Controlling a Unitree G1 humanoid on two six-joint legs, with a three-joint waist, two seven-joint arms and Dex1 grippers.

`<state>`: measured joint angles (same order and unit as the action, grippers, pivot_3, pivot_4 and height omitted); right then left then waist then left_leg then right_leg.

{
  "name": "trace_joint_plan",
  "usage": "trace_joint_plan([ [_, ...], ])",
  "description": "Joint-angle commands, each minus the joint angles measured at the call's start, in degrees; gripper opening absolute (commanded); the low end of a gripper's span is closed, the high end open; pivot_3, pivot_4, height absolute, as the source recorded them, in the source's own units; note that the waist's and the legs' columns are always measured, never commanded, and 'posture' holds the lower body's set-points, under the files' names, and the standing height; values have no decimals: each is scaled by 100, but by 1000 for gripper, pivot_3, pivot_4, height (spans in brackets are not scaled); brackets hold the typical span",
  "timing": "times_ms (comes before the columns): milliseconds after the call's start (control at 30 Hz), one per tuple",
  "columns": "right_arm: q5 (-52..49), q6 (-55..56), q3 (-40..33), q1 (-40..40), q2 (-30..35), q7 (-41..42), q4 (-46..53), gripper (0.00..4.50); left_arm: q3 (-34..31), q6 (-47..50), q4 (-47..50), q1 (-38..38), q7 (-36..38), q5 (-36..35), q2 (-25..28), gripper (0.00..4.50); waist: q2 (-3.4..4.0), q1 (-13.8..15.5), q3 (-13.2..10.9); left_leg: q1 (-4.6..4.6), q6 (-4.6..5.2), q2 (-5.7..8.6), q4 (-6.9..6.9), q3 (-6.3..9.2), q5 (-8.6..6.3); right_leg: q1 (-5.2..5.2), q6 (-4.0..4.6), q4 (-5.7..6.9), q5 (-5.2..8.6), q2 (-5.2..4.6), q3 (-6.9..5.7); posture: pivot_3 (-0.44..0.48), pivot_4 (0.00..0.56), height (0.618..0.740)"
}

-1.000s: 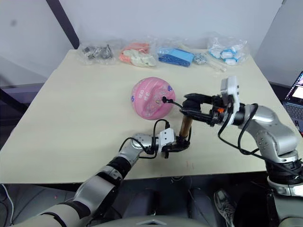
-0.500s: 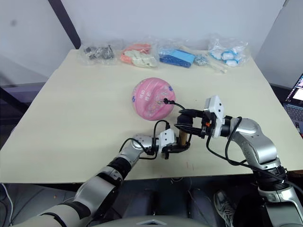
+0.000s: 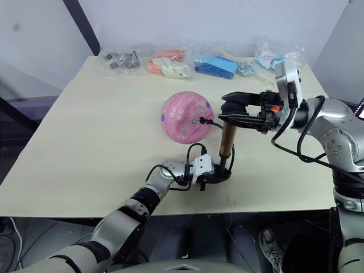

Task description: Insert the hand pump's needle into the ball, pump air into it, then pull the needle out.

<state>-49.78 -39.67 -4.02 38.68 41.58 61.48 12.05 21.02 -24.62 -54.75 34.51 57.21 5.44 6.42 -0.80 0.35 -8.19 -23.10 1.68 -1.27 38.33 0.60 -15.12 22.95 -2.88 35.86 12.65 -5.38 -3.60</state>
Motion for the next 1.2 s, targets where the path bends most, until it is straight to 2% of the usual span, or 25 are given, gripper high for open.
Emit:
trace_joint_plan([
  [33, -48, 157, -469, 241, 32, -113, -42, 2092, 181, 241, -548, -322, -94, 419, 308, 1122, -4, 3, -4, 1, 0, 0, 0, 0, 0, 0, -13, 0, -7, 0, 0, 0, 150, 740],
  [333, 1394, 1094, 902, -1370, -208, 226, -215, 2092, 191, 247, -522, -331, -104, 420, 305, 1122, -22, -6, 12, 34, 0, -17, -3, -1, 0, -22, -26, 1, -2, 22, 3, 0, 150, 740],
  [700, 2423, 1633, 1659, -2044, -560, 2, -575, 2092, 196, 265, -508, -322, -121, 414, 321, 1122, -34, -19, 51, 55, -1, -33, -4, 0, 0, -27, 0, 1, 8, 43, 7, 0, 150, 740],
  [767, 2468, 1729, 1619, -2049, -600, -11, -567, 2092, 193, 269, -509, -322, -124, 411, 320, 1122, -40, -20, 56, 57, -1, -32, -4, -3, 0, -27, 1, 1, 8, 42, 12, 0, 150, 740],
  [867, 1980, 1677, 1164, -1873, -663, 42, -331, 2092, 195, 271, -504, -331, -124, 410, 314, 1122, -40, -19, 57, 59, -1, -36, -5, -2, -1, -27, 1, 1, 8, 43, 11, 0, 150, 740],
  [1067, 670, 847, -51, -785, -309, 33, 55, 2092, 189, 249, -489, -356, -120, 407, 322, 1122, 6, -9, -7, 35, 0, -26, -2, -12, 0, -12, 12, 1, 0, 36, 22, 0, 150, 740],
  [1200, 230, 363, -443, -66, -8, -50, -76, 2092, 186, 252, -511, -344, -72, 391, 324, 1122, -3, 15, -29, 33, 0, -25, -2, -8, 0, -10, 12, 1, 0, 36, 19, 0, 150, 740],
])
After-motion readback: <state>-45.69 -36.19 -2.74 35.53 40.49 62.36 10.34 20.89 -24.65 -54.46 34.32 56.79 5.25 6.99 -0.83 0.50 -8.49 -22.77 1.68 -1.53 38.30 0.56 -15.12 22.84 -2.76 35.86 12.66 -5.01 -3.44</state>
